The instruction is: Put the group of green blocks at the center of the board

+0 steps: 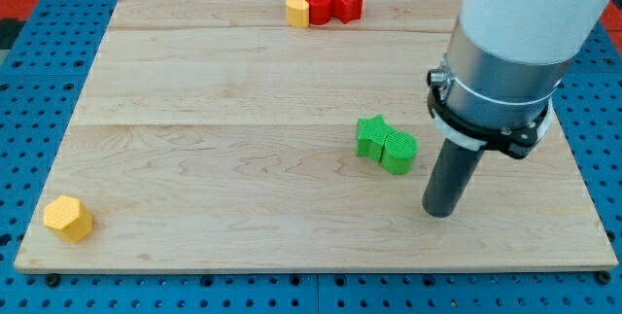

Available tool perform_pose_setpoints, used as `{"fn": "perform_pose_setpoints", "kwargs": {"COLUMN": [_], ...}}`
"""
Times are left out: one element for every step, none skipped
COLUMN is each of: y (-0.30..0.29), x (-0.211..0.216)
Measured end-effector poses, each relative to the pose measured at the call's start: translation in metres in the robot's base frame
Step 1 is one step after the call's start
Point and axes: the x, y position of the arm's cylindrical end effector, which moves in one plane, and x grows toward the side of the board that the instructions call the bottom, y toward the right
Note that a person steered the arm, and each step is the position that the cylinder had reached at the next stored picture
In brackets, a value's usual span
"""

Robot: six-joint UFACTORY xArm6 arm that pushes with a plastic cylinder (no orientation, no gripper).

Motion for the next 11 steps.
{"fn": "perform_pose_setpoints", "kwargs": {"y": [0.008,0.006,-0.01,-0.034,-0.056,-0.077,-0.098,-0.113,-0.12,-0.121,-0.131], "x": [-0.016,-0.03,-0.039,-0.048,-0.057,-0.067,-0.079,-0.088,-0.098,-0.105,-0.099]}}
